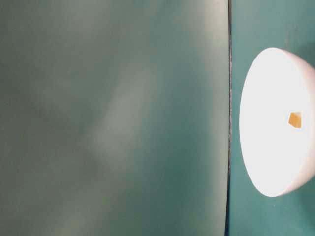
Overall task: Grip the spoon and scoop the red block from the bowl with right arm.
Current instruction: 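Move the right gripper toward the pink spoon handle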
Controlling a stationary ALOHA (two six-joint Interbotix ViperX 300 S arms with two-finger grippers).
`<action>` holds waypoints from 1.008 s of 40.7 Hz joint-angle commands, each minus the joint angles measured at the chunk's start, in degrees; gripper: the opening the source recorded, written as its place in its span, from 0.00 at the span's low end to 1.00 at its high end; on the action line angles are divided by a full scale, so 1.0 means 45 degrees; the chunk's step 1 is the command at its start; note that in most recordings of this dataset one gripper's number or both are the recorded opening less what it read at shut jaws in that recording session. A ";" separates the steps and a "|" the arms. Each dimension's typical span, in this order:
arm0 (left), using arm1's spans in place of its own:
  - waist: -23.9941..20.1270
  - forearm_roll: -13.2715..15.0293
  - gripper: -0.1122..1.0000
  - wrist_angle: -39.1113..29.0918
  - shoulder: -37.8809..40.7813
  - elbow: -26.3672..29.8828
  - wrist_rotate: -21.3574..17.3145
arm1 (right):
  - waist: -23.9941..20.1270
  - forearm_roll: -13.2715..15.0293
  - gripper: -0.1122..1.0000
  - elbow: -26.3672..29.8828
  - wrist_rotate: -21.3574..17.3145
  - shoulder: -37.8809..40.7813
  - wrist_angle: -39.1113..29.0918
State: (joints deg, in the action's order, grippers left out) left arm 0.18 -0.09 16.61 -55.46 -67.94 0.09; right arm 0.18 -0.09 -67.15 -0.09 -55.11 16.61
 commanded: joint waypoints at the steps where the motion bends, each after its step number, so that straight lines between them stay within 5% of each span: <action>1: 0.0020 -0.0117 0.10 -0.0645 0.0059 0.0469 -0.0020 | -0.0039 -0.0078 0.10 0.0312 -0.0137 0.0059 0.0020; 9: 0.0000 -0.0117 0.10 -0.2070 -0.0312 0.0820 0.0195 | -0.0039 -0.0937 0.10 0.0488 -0.0488 0.0195 -0.1777; 23: 0.0000 -0.0117 0.10 -0.2363 -0.0996 0.0937 0.0254 | -0.0098 -0.1094 0.11 0.0352 -0.0840 0.0527 -0.2578; 26: 0.0000 -0.0117 0.10 -0.2383 -0.0977 0.0937 0.0332 | -0.0117 -0.1328 0.21 0.0352 -0.1152 0.0605 -0.2891; 33: 0.0000 -0.0117 0.10 -0.2715 -0.0996 0.0937 0.0488 | -0.0098 -0.2305 0.62 0.0605 -0.2559 0.1094 -0.4512; 41: 0.0000 -0.0117 0.10 -0.3047 -0.1016 0.0957 0.0508 | -0.0391 -0.2070 0.62 0.0449 -0.2617 0.1992 -0.4492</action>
State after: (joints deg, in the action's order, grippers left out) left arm 0.18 -0.44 2.90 -60.21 -65.48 2.37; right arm -0.62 -9.84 -66.01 -11.78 -47.64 -4.66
